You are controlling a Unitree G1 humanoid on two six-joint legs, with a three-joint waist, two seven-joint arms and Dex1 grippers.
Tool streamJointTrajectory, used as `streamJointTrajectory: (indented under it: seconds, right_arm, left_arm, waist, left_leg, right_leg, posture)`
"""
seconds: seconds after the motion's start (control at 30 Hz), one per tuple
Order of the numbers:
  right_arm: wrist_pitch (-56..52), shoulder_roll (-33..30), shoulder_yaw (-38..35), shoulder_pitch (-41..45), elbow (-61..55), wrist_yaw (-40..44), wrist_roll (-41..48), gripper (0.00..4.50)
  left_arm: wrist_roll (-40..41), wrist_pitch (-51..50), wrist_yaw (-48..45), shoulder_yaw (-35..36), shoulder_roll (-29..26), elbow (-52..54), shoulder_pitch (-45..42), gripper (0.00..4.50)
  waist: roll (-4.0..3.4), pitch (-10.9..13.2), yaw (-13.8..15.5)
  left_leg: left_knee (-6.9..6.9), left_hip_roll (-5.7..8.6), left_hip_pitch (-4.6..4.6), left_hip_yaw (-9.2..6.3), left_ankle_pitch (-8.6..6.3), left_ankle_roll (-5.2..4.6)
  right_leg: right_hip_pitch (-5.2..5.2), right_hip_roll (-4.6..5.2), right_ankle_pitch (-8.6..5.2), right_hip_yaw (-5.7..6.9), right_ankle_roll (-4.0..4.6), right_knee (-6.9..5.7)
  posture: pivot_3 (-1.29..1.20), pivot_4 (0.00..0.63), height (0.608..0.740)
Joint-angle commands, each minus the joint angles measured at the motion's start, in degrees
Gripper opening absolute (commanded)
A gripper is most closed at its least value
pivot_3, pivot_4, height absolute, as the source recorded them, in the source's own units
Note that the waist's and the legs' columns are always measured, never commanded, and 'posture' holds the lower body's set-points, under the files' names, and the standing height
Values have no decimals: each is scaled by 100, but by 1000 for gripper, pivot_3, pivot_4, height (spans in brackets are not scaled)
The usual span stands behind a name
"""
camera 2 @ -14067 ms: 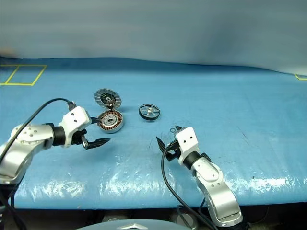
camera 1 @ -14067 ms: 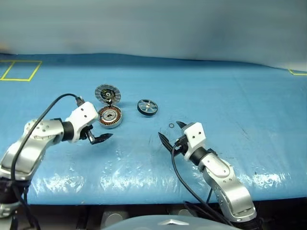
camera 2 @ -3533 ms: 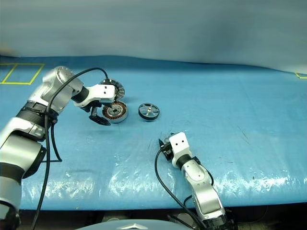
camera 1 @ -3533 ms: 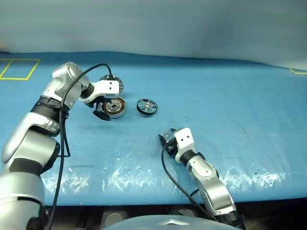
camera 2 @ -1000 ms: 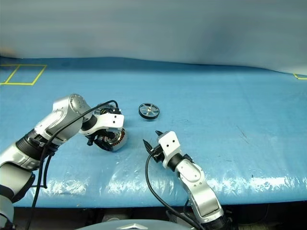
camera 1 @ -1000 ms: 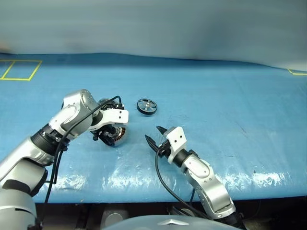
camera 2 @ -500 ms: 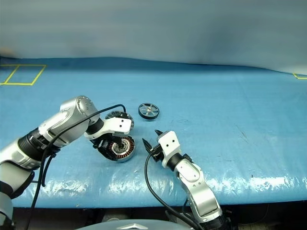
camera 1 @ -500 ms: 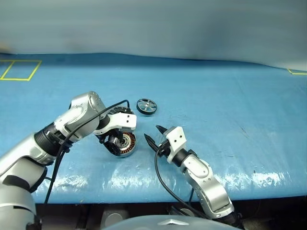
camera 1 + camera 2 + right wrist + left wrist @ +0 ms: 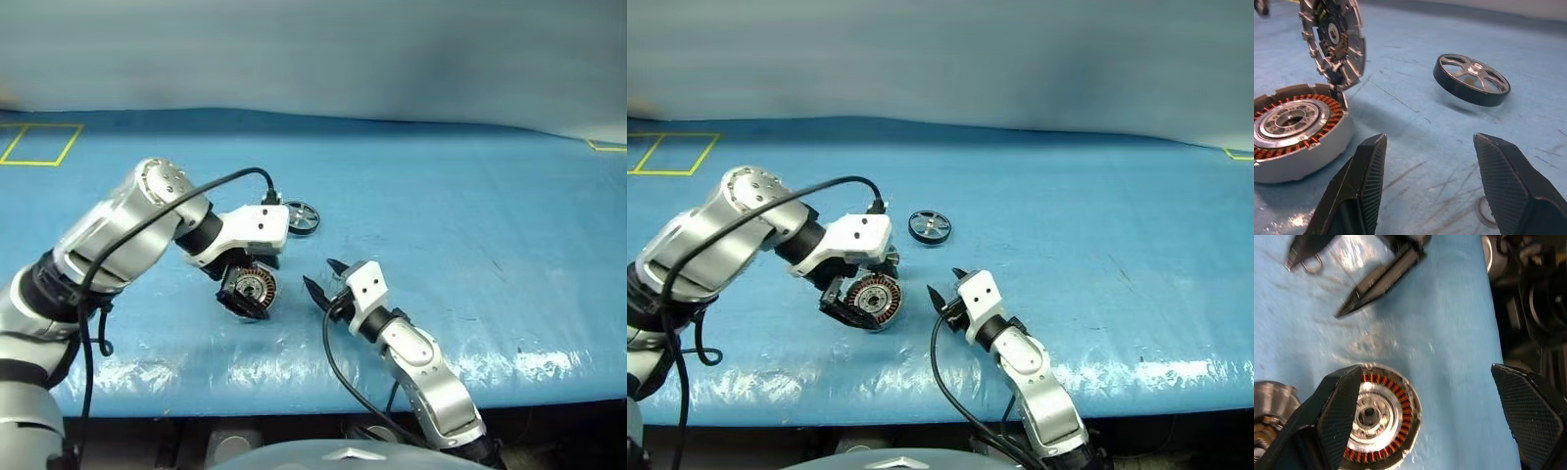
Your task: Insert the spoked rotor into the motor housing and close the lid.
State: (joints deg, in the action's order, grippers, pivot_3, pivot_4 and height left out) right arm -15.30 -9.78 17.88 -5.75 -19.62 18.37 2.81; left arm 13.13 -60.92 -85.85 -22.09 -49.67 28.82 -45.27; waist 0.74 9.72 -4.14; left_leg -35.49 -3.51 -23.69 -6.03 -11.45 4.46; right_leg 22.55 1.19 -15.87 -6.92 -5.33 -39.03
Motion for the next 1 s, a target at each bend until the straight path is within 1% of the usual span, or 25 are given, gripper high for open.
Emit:
streamJointTrajectory:
  seconds: [0.03,0.1,0.17,0.2,0.23,0.27,0.3,0.4,0.43,0.57,0.67,0.7,0.83,0.97,1.0]
  right_arm:
    - [-233,-143,-200,109,-57,-259,-335,2969]
    - [-420,-173,-256,180,25,-391,-463,2969]
    - [-527,-120,-398,224,85,-441,-378,2969]
    - [-574,-102,-443,256,127,-454,-369,2969]
    - [-608,-78,-487,293,187,-470,-365,2969]
    - [-643,-64,-517,317,226,-465,-357,2969]
    - [-668,-54,-527,350,272,-451,-351,2969]
    - [-754,12,-512,424,362,-391,-282,2969]
    - [-784,22,-490,432,368,-363,-268,2969]
    - [-928,58,-376,380,403,-270,-254,2969]
    - [-974,58,-330,361,568,-279,-297,2969]
    - [-983,58,-320,370,657,-303,-330,2969]
    - [-1098,29,-266,484,1026,-421,-516,2969]
    - [-1099,126,-368,643,1301,-516,-495,2969]
    - [-1137,138,-388,663,1332,-540,-497,2787]
  left_arm:
    - [538,-37,1017,1332,527,657,1253,4479]
    - [652,310,1658,1948,1033,907,2162,4479]
    - [542,1180,2475,2427,1774,1128,3137,4479]
    - [465,1840,2847,2596,2195,1193,3598,4479]
    - [315,2269,3280,2682,2546,1272,4062,4479]
    - [228,2526,3576,2700,2783,1325,4406,4479]
    - [247,2818,3832,2749,3093,1369,4793,4479]
    - [184,3758,4374,2689,3697,1360,5872,4479]
    - [172,3937,4540,2651,3831,1336,6140,4479]
    - [-182,5250,5021,2421,4260,1010,7117,4479]
    - [-461,5972,5324,2220,4397,694,7488,4479]
    - [-509,6195,5428,2171,4456,547,7586,4479]
    - [-588,7004,5627,2051,4527,-136,7860,4479]
    - [-602,7895,5894,2217,4621,-1078,7918,4479]
    - [-572,8071,5905,2247,4606,-1268,7922,4494]
  waist:
    - [0,0,-12]
    - [1,-1,-9]
    - [4,1,21]
    - [3,0,34]
    - [9,-1,50]
    - [14,-4,62]
    - [14,-5,73]
    - [16,-6,86]
    - [15,-6,87]
    - [17,-7,75]
    - [20,-7,71]
    - [20,-8,66]
    - [34,-21,34]
    - [47,-40,20]
    - [51,-47,19]
  left_leg:
    - [1,0,5,4,0,0]
    - [-3,-1,-1,-3,0,0]
    - [-5,0,-2,-5,1,1]
    - [-6,0,-1,-5,1,1]
    - [-9,2,2,-4,1,1]
    - [-11,2,0,-4,1,2]
    - [-12,2,2,-3,1,2]
    - [-23,6,10,1,1,2]
    - [-28,6,11,1,1,2]
    - [-48,7,15,10,1,1]
    - [-50,8,14,15,2,-1]
    - [-49,8,14,16,2,-1]
    - [-46,8,13,27,1,-1]
    - [-43,6,16,28,0,-1]
    - [-44,6,15,28,0,-1]
  right_leg:
    - [-2,2,0,-2,1,-3]
    - [-1,0,0,3,1,-5]
    - [-1,0,1,4,3,-9]
    - [-1,0,4,2,1,-5]
    - [-6,5,13,3,15,-5]
    - [-8,5,20,3,22,-4]
    - [-11,5,26,2,22,2]
    - [-28,10,12,-1,31,9]
    - [-29,10,6,-3,22,10]
    - [-40,14,7,-9,20,13]
    - [-31,18,7,-12,20,14]
    - [-3,18,7,-12,20,15]
    - [3,22,7,-16,20,21]
    - [4,22,6,-16,21,22]
    - [4,22,6,-16,21,23]
  posture:
    - [0,150,740]
    - [0,150,740]
    - [0,150,740]
    - [0,150,740]
    - [0,150,740]
    - [0,150,740]
    - [0,150,740]
    - [0,150,740]
    - [0,150,740]
    - [0,150,740]
    - [0,150,740]
    - [0,150,740]
    - [0,150,740]
    - [0,150,740]
    - [0,150,740]
